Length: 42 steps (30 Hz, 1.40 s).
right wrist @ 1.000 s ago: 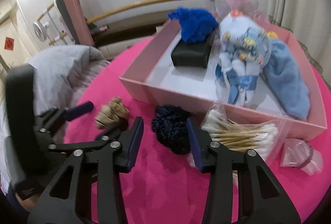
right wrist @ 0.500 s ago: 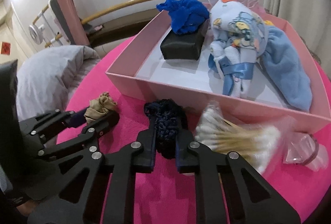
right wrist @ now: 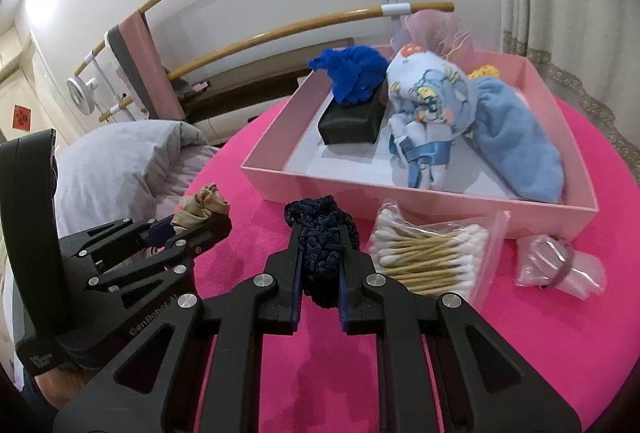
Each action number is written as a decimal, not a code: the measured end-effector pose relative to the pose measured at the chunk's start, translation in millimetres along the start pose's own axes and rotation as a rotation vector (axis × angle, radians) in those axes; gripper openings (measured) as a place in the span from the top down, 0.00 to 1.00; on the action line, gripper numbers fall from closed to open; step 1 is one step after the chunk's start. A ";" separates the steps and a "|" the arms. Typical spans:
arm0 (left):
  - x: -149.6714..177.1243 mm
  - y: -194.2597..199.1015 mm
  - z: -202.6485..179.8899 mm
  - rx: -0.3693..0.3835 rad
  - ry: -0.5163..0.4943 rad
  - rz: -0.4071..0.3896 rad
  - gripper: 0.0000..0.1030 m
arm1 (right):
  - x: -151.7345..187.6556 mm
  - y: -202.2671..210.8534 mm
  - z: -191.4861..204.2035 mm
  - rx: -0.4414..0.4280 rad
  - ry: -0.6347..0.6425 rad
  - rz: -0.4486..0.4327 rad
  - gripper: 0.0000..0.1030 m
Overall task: Organize soft objects
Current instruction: 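Lift the beige scrunchie with the left tool while the right tool carries the navy scrunchie to the box, then open the left tool in the box while the right tool releases the navy scrunchie inside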
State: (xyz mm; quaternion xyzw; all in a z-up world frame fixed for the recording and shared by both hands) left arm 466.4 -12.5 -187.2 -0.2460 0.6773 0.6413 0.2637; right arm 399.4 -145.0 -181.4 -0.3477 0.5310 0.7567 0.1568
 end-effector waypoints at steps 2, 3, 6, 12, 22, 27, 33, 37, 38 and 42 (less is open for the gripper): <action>-1.1 11.0 -1.6 0.008 -0.002 -0.011 0.83 | -0.8 7.6 -1.6 -0.001 -0.004 -0.013 0.88; -2.2 14.7 -2.0 0.012 -0.002 -0.014 0.83 | -1.5 12.1 -2.7 0.000 -0.006 -0.021 0.88; -5.9 25.6 -3.9 0.018 -0.003 -0.025 0.83 | -4.5 27.1 -6.1 -0.002 -0.014 -0.047 0.88; -23.5 41.7 -10.4 0.027 -0.019 -0.058 0.83 | -12.4 51.6 -14.3 0.016 -0.017 -0.090 0.88; -66.0 54.0 -23.9 0.051 -0.050 -0.107 0.83 | -41.8 81.6 -36.4 0.063 -0.019 -0.154 0.88; -86.7 39.1 -27.1 0.064 -0.055 -0.092 0.83 | -66.9 85.0 -47.5 0.086 -0.022 -0.163 0.88; -107.1 10.9 -32.3 0.065 -0.065 -0.057 0.83 | -87.8 68.5 -63.2 0.108 -0.042 -0.136 0.88; -115.8 -5.5 -36.5 0.067 -0.067 -0.038 0.83 | -91.9 53.9 -77.1 0.122 -0.067 -0.107 0.88; -117.2 -8.7 -38.0 0.067 -0.067 -0.033 0.83 | -92.2 49.9 -80.4 0.127 -0.075 -0.099 0.88; -124.0 -23.9 -41.3 0.064 -0.065 -0.019 0.83 | -88.6 39.1 -91.7 0.140 -0.095 -0.074 0.88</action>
Point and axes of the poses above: each gripper's, at about its wrist camera, not at the fingertips, and y roughly against the way its jaws point, z to its left, x to its underside, the point moved 3 cm from there along -y, roughly the way its jaws point, and after that the axes turned 1 degree about z, right-handed, at the moved point
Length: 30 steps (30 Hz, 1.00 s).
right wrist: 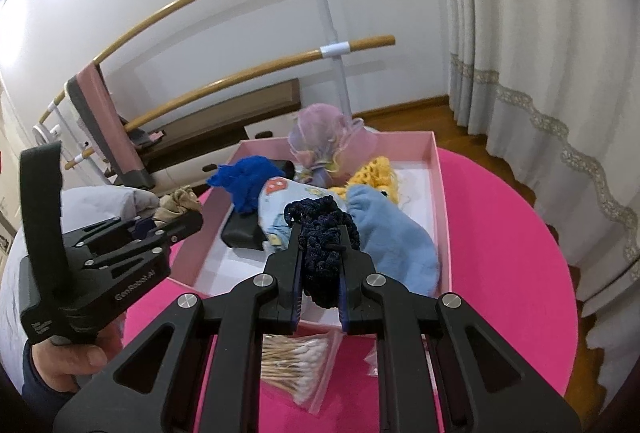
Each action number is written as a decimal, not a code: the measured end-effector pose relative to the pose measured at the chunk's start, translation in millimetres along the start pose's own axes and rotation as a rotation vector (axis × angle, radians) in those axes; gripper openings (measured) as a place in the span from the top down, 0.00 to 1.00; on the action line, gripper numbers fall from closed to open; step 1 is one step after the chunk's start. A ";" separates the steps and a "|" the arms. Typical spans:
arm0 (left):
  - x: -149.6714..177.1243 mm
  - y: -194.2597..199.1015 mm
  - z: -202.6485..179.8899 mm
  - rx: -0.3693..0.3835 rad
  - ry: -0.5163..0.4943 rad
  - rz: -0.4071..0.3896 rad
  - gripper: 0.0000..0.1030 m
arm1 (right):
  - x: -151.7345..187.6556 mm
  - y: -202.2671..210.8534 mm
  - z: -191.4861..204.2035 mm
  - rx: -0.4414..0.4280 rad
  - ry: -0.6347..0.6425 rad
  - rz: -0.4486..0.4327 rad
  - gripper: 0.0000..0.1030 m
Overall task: Organize soft objects
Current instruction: 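Open the left tool in the box while the right tool releases the navy scrunchie inside, then withdraw both tools from the pink box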
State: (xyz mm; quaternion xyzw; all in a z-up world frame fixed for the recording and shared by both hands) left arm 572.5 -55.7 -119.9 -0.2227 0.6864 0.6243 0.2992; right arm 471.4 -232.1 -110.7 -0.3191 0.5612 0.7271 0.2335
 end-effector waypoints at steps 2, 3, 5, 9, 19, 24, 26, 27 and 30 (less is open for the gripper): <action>-0.5 -6.0 -1.2 -0.001 0.001 0.005 0.82 | 0.9 -6.8 -3.6 0.011 -0.005 0.017 0.88; -1.2 -9.3 -1.6 -0.001 0.002 0.009 0.82 | 1.0 -10.2 -5.2 0.015 -0.008 0.024 0.88; -2.3 -17.3 -3.2 -0.004 0.001 0.017 0.82 | 2.7 -16.4 -8.3 0.018 -0.013 0.037 0.88; -2.2 -33.2 -6.7 -0.011 -0.008 0.033 0.82 | 5.1 -28.6 -13.9 0.024 -0.017 0.060 0.88; 1.8 -36.3 -0.1 -0.051 -0.005 0.000 0.06 | 6.1 -31.5 -22.3 0.028 -0.052 0.041 0.26; 3.7 -17.1 9.4 -0.052 0.028 -0.042 0.01 | 6.5 -15.8 -25.7 0.008 -0.101 -0.007 0.00; 5.7 -8.7 12.5 -0.060 0.034 -0.058 0.01 | 6.6 -8.8 -25.7 0.017 -0.112 -0.026 0.00; 6.7 -3.2 14.0 -0.065 0.039 -0.068 0.01 | 6.5 -3.3 -25.9 0.023 -0.121 -0.044 0.00; 10.7 15.6 17.3 -0.082 0.044 -0.097 0.01 | 5.3 9.3 -24.5 0.020 -0.134 -0.077 0.00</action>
Point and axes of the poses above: each gripper's, at about its wrist camera, not at the fingertips, and y roughly against the way its jaws point, z to its left, x to its underside, the point moved 3 cm from there along -y, roughly the way its jaws point, and after that the axes turned 1 degree about z, right-handed, at the moved point
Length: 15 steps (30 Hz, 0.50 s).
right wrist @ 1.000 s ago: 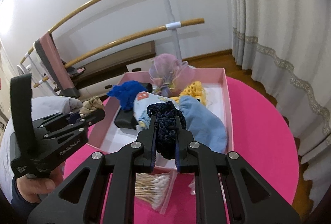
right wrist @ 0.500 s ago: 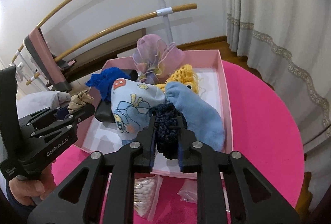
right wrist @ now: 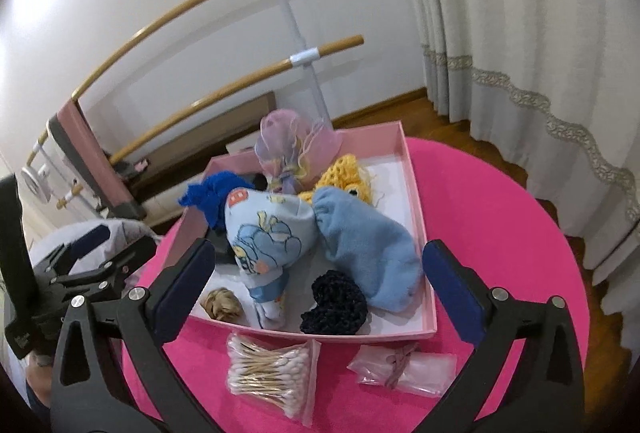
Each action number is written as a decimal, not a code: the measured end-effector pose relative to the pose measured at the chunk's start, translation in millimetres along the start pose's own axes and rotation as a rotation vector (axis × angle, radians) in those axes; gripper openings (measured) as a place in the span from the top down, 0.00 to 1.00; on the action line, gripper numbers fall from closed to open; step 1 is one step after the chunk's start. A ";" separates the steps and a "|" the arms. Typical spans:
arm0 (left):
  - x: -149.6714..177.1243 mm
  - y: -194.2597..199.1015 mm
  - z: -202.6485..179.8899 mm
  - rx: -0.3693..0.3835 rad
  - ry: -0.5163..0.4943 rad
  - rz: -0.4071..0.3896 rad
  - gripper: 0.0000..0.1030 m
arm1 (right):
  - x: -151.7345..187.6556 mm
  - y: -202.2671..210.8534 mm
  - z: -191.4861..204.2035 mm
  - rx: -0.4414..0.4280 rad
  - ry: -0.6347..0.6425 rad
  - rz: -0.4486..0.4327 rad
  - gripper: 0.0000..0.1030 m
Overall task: Organize soft objects
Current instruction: 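Withdraw both tools from the pink box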
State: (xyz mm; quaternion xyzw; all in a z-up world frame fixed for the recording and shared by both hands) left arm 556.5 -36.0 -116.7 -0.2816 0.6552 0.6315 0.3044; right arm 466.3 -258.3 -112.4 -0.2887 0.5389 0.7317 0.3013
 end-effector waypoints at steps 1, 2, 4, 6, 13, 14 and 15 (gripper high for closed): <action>0.7 7.2 0.1 -0.005 -0.002 -0.009 0.01 | -0.4 5.8 1.9 0.000 0.003 -0.011 0.00; 1.7 13.7 0.7 -0.014 -0.003 -0.020 0.01 | -0.1 13.1 4.8 0.003 0.009 -0.023 0.00; 6.1 28.7 1.6 -0.034 -0.012 -0.048 0.00 | 0.9 24.5 8.4 0.008 0.023 -0.044 0.00; 11.6 42.9 2.6 -0.051 -0.016 -0.072 0.00 | 3.3 40.1 10.7 0.019 0.030 -0.073 0.00; 35.0 91.9 0.8 -0.062 -0.024 -0.129 0.00 | 15.4 90.8 12.2 0.060 0.040 -0.150 0.00; 39.1 99.8 0.6 -0.063 -0.027 -0.134 0.00 | 17.8 97.0 12.1 0.067 0.041 -0.158 0.00; 41.9 104.8 -0.3 -0.064 -0.028 -0.138 0.00 | 20.4 104.9 12.4 0.082 0.041 -0.169 0.00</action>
Point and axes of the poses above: each gripper's, at about its wrist camera, not at the fingertips, and y roughly against the way its jaws point, z to its left, x to its underside, the point moved 3 cm from there along -y, roughly the way its jaws point, and after that the axes turned 1 degree about z, right-handed, at the moved point
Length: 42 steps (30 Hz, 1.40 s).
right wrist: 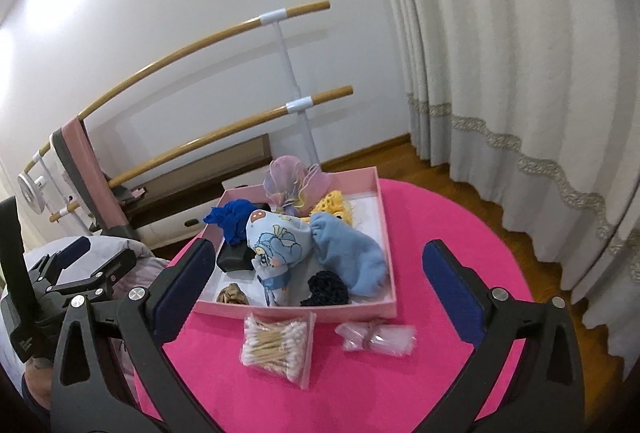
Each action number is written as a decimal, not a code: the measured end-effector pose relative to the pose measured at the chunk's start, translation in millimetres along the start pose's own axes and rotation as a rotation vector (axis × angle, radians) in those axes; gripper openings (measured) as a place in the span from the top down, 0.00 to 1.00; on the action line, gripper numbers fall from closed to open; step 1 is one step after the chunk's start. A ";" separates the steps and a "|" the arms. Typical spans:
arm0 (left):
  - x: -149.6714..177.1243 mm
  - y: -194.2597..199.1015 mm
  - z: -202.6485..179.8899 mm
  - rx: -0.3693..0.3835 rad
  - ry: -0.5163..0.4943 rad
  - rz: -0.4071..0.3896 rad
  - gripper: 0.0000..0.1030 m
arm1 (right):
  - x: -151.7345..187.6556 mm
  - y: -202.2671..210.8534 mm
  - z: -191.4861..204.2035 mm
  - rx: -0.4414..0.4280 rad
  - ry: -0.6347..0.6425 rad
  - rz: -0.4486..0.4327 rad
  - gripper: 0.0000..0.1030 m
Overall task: Organize soft objects
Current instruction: 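Withdraw both tools from the pink box, then move the left tool to the cotton swab bag while the right tool reaches the clear tube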
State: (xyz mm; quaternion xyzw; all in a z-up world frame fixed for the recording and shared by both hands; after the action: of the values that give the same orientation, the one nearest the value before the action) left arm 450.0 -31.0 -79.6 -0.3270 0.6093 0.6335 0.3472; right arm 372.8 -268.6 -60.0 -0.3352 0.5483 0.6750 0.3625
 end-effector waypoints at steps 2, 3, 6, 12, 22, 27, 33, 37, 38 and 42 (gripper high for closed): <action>4.0 14.2 -0.6 0.004 0.003 -0.008 0.00 | 3.2 12.6 -1.0 0.020 0.002 -0.018 0.00; 7.5 23.4 -2.0 0.009 0.004 -0.015 0.00 | 6.1 20.3 -1.9 0.033 0.001 -0.030 0.00; 14.6 42.4 -4.7 0.001 0.008 -0.029 0.00 | 15.5 37.7 -0.7 0.075 0.011 -0.051 0.00; 39.7 80.0 -13.7 0.007 0.010 -0.049 0.00 | 39.2 66.5 4.7 0.155 0.036 -0.092 0.00; 78.3 110.0 -19.5 0.019 0.029 -0.009 0.00 | 77.9 81.8 9.0 0.178 0.048 -0.069 0.00; 85.1 128.6 -10.9 0.013 0.056 -0.015 0.00 | 86.0 89.6 14.3 0.181 0.062 -0.075 0.00; 92.1 148.5 -6.5 0.011 0.065 -0.026 0.00 | 87.4 101.0 18.3 0.189 0.075 -0.100 0.00; 92.4 151.2 -13.7 0.021 0.055 -0.027 0.00 | 88.7 100.5 14.6 0.195 0.070 -0.092 0.00; 92.4 150.7 -16.3 0.027 0.053 -0.026 0.00 | 89.1 99.5 12.8 0.196 0.067 -0.088 0.00; 90.4 142.6 -28.0 0.038 0.037 -0.009 0.00 | 89.0 94.1 5.4 0.199 0.062 -0.072 0.00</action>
State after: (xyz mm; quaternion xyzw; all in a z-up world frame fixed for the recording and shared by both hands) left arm 280.9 -57.6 -78.8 -0.3348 0.6261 0.6140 0.3448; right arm 246.3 -265.3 -88.0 -0.3377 0.6112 0.5930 0.4010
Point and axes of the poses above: each gripper's, at about its wrist camera, not at the fingertips, and y roughly against the way its jaws point, z to its left, x to its underside, the point moved 3 cm from there along -y, roughly the way its jaws point, and after that the axes turned 1 degree about z, right-handed, at the moved point
